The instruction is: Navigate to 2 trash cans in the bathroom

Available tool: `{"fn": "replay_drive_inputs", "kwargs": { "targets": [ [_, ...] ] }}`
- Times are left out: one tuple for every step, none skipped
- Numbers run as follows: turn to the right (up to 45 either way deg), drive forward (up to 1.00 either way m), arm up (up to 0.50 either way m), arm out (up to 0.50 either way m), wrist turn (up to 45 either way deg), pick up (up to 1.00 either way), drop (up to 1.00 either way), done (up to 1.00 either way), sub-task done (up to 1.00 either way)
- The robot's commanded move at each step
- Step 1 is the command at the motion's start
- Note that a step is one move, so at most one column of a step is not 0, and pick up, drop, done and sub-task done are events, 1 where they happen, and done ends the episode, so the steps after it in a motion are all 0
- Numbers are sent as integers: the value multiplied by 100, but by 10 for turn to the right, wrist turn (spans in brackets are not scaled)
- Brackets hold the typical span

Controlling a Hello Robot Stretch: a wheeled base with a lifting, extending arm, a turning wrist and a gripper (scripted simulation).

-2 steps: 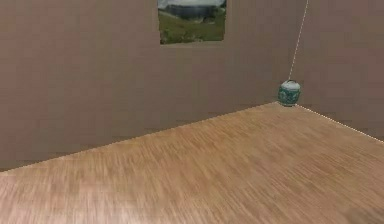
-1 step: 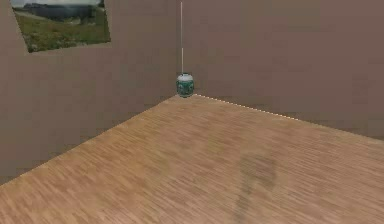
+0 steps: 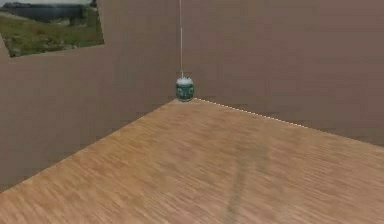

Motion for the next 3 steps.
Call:
{"fn": "replay_drive_inputs", "kwargs": {
  "targets": [
    [30,0,0,0,0,0,0,0,0],
    [0,100,0,0,0,0,0,0,0],
    [0,100,0,0,0,0,0,0,0]
  ]
}}
